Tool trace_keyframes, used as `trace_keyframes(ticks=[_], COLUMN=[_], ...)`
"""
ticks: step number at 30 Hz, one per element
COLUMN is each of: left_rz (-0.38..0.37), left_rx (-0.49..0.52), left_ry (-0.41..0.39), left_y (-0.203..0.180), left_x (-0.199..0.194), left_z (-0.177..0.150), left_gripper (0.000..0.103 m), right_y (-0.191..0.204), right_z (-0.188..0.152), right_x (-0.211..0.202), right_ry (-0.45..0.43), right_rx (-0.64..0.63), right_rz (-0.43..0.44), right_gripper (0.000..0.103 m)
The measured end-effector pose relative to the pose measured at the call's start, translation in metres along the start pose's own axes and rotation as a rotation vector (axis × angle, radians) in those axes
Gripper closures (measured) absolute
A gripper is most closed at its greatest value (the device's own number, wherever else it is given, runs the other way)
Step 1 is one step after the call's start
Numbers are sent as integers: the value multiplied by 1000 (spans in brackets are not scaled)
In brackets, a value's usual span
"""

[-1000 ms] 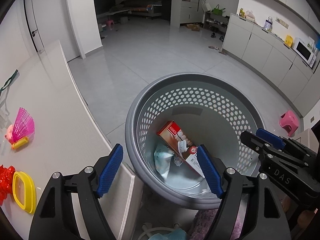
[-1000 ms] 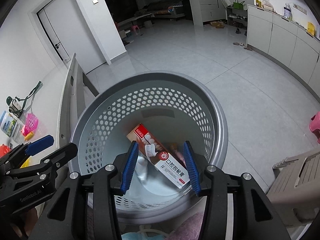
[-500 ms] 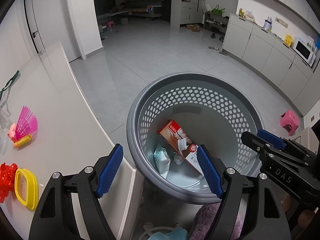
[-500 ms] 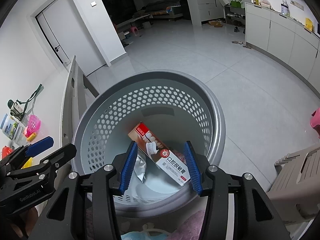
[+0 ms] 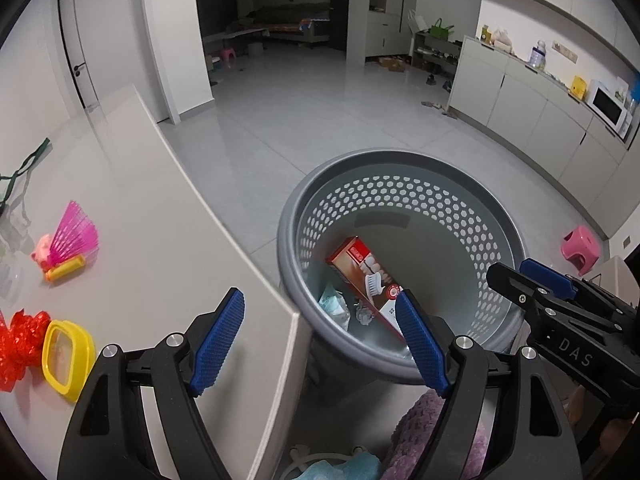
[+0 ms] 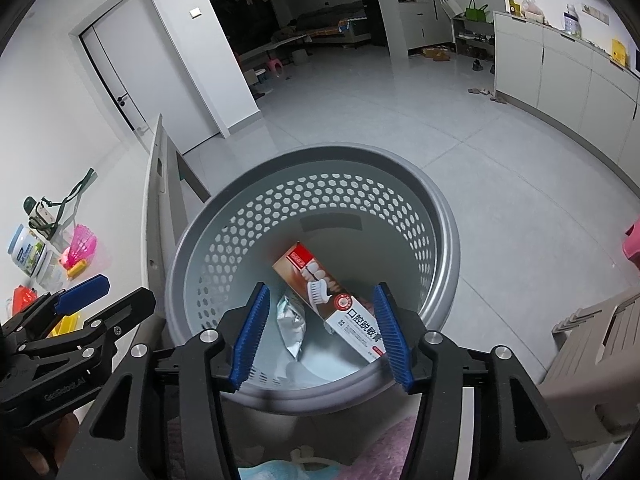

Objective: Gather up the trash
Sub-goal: 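Move both open tools back from the basket toward the table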

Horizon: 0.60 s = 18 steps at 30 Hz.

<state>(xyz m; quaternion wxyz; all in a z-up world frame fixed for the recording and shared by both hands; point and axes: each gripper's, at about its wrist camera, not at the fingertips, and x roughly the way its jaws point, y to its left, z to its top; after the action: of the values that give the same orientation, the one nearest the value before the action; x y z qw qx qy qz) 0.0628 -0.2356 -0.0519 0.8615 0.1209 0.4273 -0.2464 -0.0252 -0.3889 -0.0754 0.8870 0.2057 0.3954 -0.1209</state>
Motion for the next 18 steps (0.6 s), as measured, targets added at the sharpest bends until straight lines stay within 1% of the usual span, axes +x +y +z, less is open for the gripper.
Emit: trace_keyframes(ticks=[4,6,9,14,18], left_rz=[9,17,28,51,62], left_rx=[-15,-23,-38,-64,-81], left_ry=[-14,-22,-32,-63,-85], left_y=[8,14,23,39,52], left_x=[-8,-13,-19,-35,-48], left_z=[-5,-7,-11,-19,-27], left_gripper=[24,23,22,17,16], right_y=[9,13,21,36,50], right_z=[-4,-5,-8,-13,-18], right_x=[-6,-10,-15,-22,-26], right_ry=[-15,-28,-36,-49,-51], right_rx=[-16,-25,-40,-61,-91], right_rz=[11,19,34,51,61], right_gripper=[43,37,34,33,31])
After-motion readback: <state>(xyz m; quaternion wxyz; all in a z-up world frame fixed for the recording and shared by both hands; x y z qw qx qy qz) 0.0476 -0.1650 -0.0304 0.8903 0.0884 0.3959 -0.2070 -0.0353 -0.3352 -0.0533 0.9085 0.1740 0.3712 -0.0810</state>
